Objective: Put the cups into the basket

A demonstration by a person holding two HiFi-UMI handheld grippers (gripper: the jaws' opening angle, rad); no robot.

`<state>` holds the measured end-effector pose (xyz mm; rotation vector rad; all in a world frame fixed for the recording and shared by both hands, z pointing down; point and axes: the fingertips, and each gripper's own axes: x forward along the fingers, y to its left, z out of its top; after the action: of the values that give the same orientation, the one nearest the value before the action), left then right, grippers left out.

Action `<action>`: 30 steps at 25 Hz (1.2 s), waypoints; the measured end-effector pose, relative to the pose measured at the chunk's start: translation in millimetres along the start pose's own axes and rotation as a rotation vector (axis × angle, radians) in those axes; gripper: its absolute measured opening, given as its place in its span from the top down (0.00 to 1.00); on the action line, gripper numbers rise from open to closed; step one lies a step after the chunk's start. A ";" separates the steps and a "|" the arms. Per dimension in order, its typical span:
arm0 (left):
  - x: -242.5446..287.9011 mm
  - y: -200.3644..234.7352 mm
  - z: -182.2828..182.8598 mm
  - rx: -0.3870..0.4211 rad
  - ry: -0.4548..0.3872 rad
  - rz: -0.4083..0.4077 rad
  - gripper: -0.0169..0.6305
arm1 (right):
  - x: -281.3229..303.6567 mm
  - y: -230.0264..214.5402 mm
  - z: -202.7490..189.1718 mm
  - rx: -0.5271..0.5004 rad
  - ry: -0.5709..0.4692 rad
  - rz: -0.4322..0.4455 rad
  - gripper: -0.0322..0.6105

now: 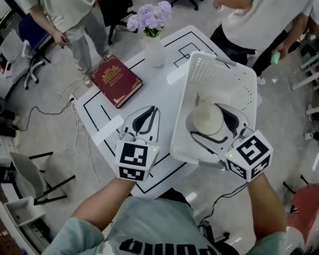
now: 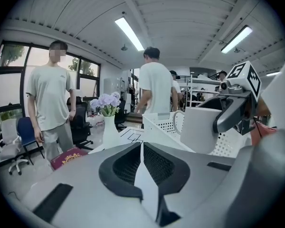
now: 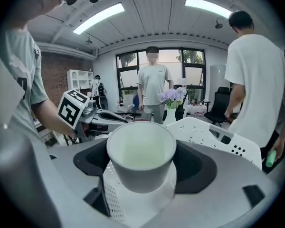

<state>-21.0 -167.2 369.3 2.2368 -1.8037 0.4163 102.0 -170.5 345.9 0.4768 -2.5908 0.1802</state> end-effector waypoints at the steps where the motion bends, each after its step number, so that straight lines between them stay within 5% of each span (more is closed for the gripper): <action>1: 3.3 0.7 -0.8 -0.001 0.004 0.002 0.96 | 2.9 -2.6 -3.8 -0.003 0.013 0.009 0.34; 30: 60.0 12.2 -45.6 -0.073 0.103 -0.019 0.96 | 65.6 2.3 -120.2 -0.147 0.399 0.201 0.34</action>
<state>-24.3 -208.0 433.7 2.1412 -1.7160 0.4462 101.6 -162.5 482.6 0.1100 -2.2344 0.1352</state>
